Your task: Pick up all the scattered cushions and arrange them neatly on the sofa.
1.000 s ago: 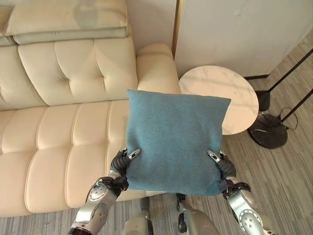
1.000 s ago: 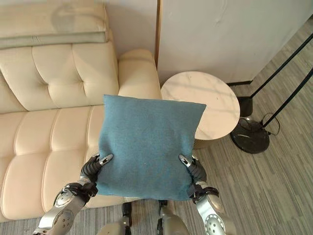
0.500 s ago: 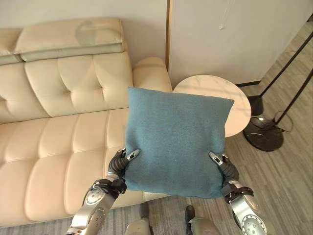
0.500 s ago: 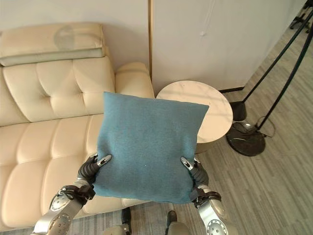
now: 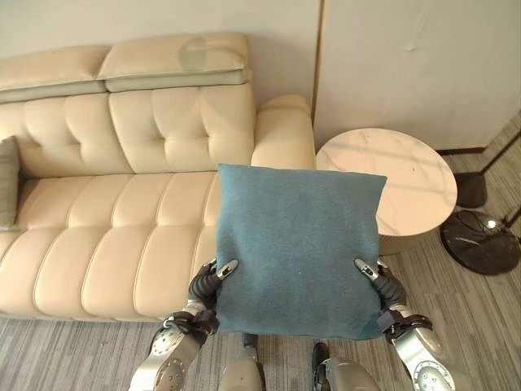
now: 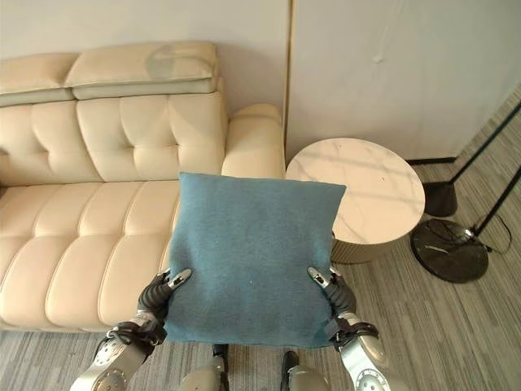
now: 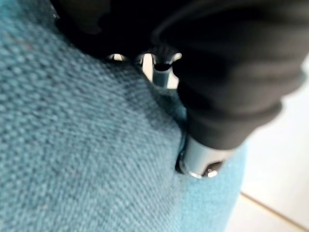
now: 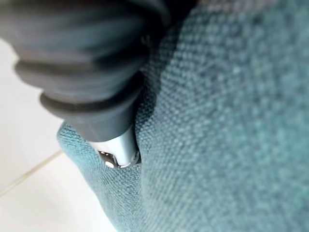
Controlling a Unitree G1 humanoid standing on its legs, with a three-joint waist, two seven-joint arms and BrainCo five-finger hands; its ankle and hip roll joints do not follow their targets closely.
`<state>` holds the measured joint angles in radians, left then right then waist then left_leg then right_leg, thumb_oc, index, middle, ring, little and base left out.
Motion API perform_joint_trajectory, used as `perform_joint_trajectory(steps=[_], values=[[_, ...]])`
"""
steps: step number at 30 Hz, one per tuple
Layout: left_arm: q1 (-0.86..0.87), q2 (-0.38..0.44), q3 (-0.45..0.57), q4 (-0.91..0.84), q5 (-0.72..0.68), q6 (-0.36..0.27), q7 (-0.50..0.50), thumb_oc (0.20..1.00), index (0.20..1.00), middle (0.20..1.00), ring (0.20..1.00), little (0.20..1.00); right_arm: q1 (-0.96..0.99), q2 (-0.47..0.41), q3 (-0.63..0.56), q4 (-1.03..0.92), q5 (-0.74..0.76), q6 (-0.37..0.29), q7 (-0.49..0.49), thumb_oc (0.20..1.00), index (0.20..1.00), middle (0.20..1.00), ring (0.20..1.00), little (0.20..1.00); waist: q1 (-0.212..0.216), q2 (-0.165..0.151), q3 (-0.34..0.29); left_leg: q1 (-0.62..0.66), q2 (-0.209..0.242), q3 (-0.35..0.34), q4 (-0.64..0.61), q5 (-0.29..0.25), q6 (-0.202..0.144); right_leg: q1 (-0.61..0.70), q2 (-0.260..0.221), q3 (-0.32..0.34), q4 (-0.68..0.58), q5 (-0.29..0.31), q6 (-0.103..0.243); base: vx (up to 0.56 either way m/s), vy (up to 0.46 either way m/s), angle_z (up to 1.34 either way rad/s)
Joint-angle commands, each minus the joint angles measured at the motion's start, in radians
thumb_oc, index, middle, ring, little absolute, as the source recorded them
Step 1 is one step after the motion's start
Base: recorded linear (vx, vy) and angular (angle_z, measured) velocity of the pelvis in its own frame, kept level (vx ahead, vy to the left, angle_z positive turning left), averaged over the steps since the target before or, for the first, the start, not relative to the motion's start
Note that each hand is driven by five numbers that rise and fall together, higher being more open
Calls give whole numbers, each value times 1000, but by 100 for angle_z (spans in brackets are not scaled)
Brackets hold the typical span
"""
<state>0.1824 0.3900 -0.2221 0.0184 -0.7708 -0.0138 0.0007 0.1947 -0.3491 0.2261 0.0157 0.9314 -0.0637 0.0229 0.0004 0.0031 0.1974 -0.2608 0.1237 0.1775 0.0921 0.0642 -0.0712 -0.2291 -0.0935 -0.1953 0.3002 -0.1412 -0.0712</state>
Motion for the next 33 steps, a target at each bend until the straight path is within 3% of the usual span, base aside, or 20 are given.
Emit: perform_joint_trajectory(steps=[1, 2, 3, 4, 7, 10, 11, 12, 13, 15, 18, 23, 24, 26, 27, 28, 29, 30, 32, 33], values=[[-72, -51, -56, -147, -32, -61, -97, 200, 200, 200, 200, 200, -114, 39, 72, -157, -14, -43, 99, 200, 200, 200, 200, 200, -52, -35, -39, 151, -4, 7, 57, -88, -4, 208, 43, 14, -287, 18, 107, -86, 41, 35], [-60, -64, -53, -141, -35, -61, -106, 200, 200, 200, 200, 200, -105, 45, 63, -160, -13, -45, 104, 200, 200, 200, 200, 200, -75, -11, -66, 252, 3, 62, -4, -112, -13, 202, 52, -30, -326, 37, 121, -48, 49, 39], [-59, -64, -53, -142, -35, -61, -106, 200, 200, 200, 200, 200, -104, 45, 64, -160, -13, -45, 104, 200, 200, 200, 200, 200, -75, -9, -63, 260, 4, 63, -8, -114, -14, 209, 53, -30, -328, 36, 121, -67, 124, 51], [-42, -70, -49, -144, -35, -56, -111, 200, 200, 200, 200, 200, -99, 51, 59, -160, -12, -44, 108, 200, 200, 200, 200, 200, -82, 14, -79, 278, 12, 109, -99, -87, -27, 209, 57, -58, -354, 50, 133, -12, 115, 95], [-27, -73, -42, -143, -31, -57, -110, 200, 200, 200, 200, 200, -90, 48, 52, -152, -10, -49, 108, 200, 200, 200, 200, 200, -80, 26, -75, 297, 16, 126, -161, -55, -42, 216, 41, -95, -369, 72, 145, -24, 115, 54], [-29, -77, -40, -142, -34, -57, -109, 200, 200, 200, 200, 200, -88, 44, 40, -147, -15, -51, 102, 200, 200, 200, 200, 200, -85, 26, -49, 280, 43, 179, -130, -45, -49, 216, 14, -136, -365, 77, 150, -102, 161, 26], [-30, -82, -39, -138, -38, -61, -110, 200, 200, 200, 200, 200, -84, 43, 36, -145, -15, -52, 98, 200, 200, 200, 200, 200, -91, 30, -40, 285, 75, 244, -106, -54, -64, 229, -8, -174, -368, 72, 165, -84, 97, 46], [-30, -82, -39, -138, -38, -61, -110, 200, 200, 200, 200, 200, -85, 43, 36, -145, -15, -52, 98, 200, 200, 200, 200, 200, -92, 30, -40, 284, 76, 243, -105, -54, -64, 229, -8, -175, -368, 72, 165, -59, 188, 65], [-29, -83, -35, -135, -41, -59, -111, 200, 200, 200, 200, 200, -81, 43, 30, -153, -21, -48, 99, 200, 200, 200, 200, 200, -99, 30, -39, 282, 93, 300, -89, -49, -69, 232, -29, -216, -360, 83, 169, -38, 86, 63], [-20, -83, -25, -140, -40, -58, -112, 200, 200, 200, 200, 200, -80, 44, 31, -159, -30, -43, 101, 200, 200, 200, 200, 200, -98, 27, -46, 282, 96, 325, -88, -49, -66, 244, -43, -240, -359, 93, 175, -11, 160, 73], [-4, -80, -14, -144, -30, -55, -114, 200, 200, 200, 200, 200, -77, 51, 39, -164, -35, -37, 112, 200, 200, 200, 200, 200, -92, 19, -56, 288, 83, 322, -98, -56, -56, 254, -55, -252, -355, 103, 185, 34, 202, 57], [-7, -62, 2, -143, -10, -57, -112, 200, 200, 200, 200, 200, -83, 79, 42, -166, -54, -37, 118, 200, 200, 200, 200, 200, -65, -7, -73, 269, 25, 286, -113, -85, -9, 245, -115, -279, -277, 91, 211, 0, 232, 39], [-10, -53, 4, -145, -5, -60, -106, 200, 200, 200, 200, 200, -80, 95, 38, -172, -64, -43, 117, 200, 200, 200, 200, 200, -53, -10, -64, 273, -9, 246, -133, -97, 17, 222, -152, -272, -172, 78, 217, 20, 211, 59], [-11, -48, 7, -151, -2, -63, -102, 200, 200, 200, 200, 200, -79, 107, 36, -180, -67, -46, 118, 200, 200, 200, 200, 200, -51, -11, -57, 280, -29, 222, -146, -104, 31, 208, -179, -260, -105, 84, 227, 50, 265, 63], [-20, -34, 0, -151, 15, -68, -90, 200, 200, 200, 200, 200, -78, 120, 38, -179, -65, -58, 112, 200, 200, 200, 200, 200, -62, -12, -41, 296, -61, 172, -168, -112, 55, 169, -203, -197, 17, 111, 238, 60, 231, 84], [-21, -34, 0, -151, 15, -68, -90, 200, 200, 200, 200, 200, -79, 120, 38, -179, -65, -58, 112, 200, 200, 200, 200, 200, -62, -13, -41, 296, -63, 172, -168, -113, 56, 167, -206, -195, 21, 110, 239, 64, 233, 130], [-39, -35, -9, -149, 25, -77, -77, 200, 200, 200, 200, 200, -80, 122, 23, -188, -74, -67, 100, 200, 200, 200, 200, 200, -97, -7, -33, 296, -65, 129, -172, -105, 65, 97, -110, -54, 33, 81, 209, 158, 150, 98], [-54, -41, -14, -153, 27, -84, -76, 200, 200, 200, 200, 200, -91, 122, 21, -197, -67, -74, 101, 200, 200, 200, 200, 200, -105, -5, -27, 301, -83, 88, -165, -111, 68, 72, -40, 16, -17, 45, 197, 158, 144, 104], [-62, -44, -17, -151, 26, -86, -76, 200, 200, 200, 200, 200, -99, 120, 21, -202, -62, -81, 100, 200, 200, 200, 200, 200, -106, -10, -22, 305, -94, 70, -163, -115, 70, 67, -21, 22, -48, 48, 190, 176, 20, 104], [-79, -54, -26, -145, 30, -91, -69, 200, 200, 200, 200, 200, -108, 117, 18, -206, -54, -89, 102, 200, 200, 200, 200, 200, -115, -18, -15, 318, -113, 38, -166, -124, 70, 22, 30, 28, -93, 67, 186, 161, -11, 81]])
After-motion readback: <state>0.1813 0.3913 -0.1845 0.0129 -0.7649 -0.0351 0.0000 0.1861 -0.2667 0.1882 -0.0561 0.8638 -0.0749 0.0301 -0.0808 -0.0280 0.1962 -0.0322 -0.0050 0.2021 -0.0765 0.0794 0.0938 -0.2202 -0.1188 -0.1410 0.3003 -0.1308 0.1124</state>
